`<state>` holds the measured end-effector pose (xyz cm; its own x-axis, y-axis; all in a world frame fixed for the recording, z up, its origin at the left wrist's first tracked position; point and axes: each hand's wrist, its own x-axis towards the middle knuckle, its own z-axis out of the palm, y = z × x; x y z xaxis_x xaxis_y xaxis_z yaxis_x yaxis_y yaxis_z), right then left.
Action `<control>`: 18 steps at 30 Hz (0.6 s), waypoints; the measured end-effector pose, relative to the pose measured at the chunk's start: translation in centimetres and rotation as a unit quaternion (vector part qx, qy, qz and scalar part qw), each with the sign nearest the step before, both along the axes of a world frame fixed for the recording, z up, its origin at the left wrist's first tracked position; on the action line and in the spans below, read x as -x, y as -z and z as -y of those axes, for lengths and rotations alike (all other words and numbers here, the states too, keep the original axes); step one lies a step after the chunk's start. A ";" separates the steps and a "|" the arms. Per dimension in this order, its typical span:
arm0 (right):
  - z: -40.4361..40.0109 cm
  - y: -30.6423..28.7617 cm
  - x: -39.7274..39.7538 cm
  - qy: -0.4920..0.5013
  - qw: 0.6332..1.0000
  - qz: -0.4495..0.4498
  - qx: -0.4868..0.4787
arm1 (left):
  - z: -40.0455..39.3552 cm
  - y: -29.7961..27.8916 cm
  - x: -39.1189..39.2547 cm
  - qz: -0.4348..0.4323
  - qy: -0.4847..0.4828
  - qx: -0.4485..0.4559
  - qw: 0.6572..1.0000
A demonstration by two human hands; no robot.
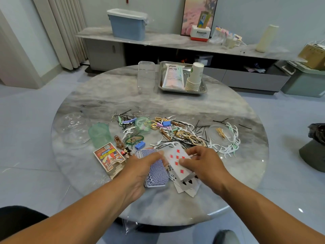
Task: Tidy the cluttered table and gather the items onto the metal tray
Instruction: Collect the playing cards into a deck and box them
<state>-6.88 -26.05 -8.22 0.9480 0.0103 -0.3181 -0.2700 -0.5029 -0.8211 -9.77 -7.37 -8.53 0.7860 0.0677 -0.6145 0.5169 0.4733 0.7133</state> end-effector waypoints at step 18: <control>-1.1 -0.8 1.2 -0.045 0.991 -0.044 -0.118 | 0.3 0.0 0.3 0.031 0.044 -0.030 0.998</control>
<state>-8.08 -24.90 -7.37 0.9086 0.1780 -0.3779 -0.3081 -0.3254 -0.8940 -10.07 -7.65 -8.53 0.8270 0.0331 -0.5613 0.5081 0.3835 0.7712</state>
